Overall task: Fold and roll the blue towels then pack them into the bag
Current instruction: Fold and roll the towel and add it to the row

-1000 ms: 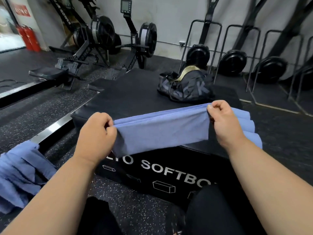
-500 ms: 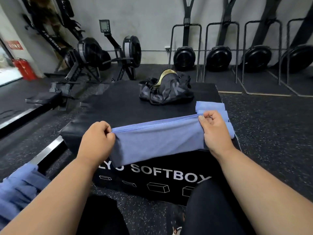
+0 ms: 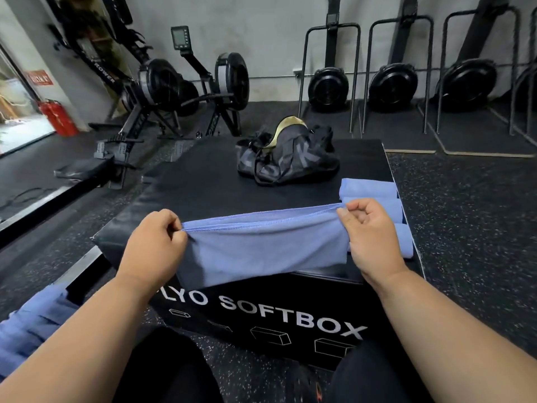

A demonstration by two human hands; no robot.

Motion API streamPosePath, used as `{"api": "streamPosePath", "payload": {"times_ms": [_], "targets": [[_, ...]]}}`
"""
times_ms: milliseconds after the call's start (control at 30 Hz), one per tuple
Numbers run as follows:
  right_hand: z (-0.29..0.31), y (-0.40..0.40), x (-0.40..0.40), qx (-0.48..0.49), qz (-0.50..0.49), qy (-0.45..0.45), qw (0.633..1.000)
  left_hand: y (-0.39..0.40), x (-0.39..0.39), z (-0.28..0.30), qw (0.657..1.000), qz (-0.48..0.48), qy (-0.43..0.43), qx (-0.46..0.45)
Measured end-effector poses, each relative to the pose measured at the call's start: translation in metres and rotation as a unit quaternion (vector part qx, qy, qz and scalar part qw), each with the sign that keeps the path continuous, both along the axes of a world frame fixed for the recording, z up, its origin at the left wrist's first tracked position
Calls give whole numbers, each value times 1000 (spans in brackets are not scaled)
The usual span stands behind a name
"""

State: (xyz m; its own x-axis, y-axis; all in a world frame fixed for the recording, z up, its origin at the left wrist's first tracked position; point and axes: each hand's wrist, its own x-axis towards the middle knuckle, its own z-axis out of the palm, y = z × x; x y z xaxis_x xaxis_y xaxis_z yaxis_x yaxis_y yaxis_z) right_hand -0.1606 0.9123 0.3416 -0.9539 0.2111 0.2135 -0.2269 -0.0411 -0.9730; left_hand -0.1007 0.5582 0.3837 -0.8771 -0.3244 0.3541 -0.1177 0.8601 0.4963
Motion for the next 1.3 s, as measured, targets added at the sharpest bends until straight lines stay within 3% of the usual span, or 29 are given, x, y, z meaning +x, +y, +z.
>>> {"api": "streamPosePath", "payload": {"times_ms": [200,333,400,533,633,733,967,1200,1300], "targets": [[25,10,-16,-3,-19,1,1000,3,-11,17,996,3,-32,85],[36,11,-42,81,-44,-33,995,0,-54,8,991,-11,-77,110],[23,9,-60,173,-41,-99,979,-7,-84,-16,988,-11,-125,89],[-38,13,-80,222,53,-236,945,-15,-108,-77,969,-8,-223,104],[-56,7,-77,300,59,-204,930,-9,-100,-103,969,-18,-207,133],[-61,0,-73,343,48,-174,922,-10,-93,-114,975,-39,-189,108],[-70,-16,-78,424,14,-171,889,-32,-98,-124,978,-59,-175,101],[-60,-20,-95,461,-7,-210,862,-39,-110,-136,976,-64,-187,96],[-60,-21,-96,449,-20,-214,867,-44,-113,-136,972,-75,-197,109]]}}
